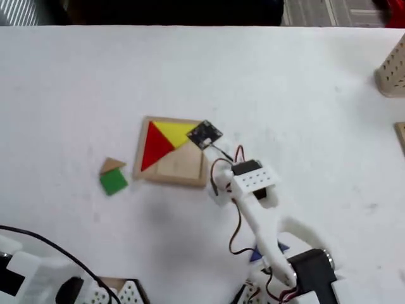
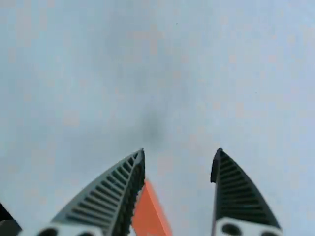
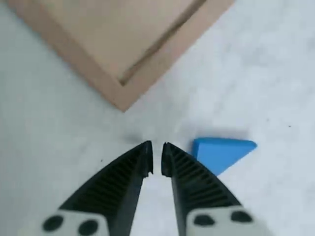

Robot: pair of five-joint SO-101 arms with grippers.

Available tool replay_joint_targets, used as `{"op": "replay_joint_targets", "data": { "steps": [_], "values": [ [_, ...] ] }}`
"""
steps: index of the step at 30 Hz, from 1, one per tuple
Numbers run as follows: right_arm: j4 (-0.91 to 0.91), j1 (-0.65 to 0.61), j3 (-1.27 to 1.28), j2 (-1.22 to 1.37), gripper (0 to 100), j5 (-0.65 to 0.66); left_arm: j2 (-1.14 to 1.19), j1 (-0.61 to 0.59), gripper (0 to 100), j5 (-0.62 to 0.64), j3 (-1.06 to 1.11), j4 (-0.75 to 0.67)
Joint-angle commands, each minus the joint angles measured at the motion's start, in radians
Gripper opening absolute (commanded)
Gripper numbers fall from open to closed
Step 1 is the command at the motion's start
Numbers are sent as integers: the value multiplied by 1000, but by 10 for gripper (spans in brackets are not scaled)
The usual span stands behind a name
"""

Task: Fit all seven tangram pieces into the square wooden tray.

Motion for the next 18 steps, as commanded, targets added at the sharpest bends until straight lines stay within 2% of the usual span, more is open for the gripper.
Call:
{"op": "replay_joint_targets", "data": {
  "steps": [1,10,18],
  "values": [
    [-10,-7,-3,-7,48,12,15,-7,234,-8,-54,-69],
    [-10,-7,-3,-7,48,12,76,-8,234,-8,-54,-140],
    [-10,-7,-3,-7,48,12,163,-8,234,-8,-34,-133]
  ]
}}
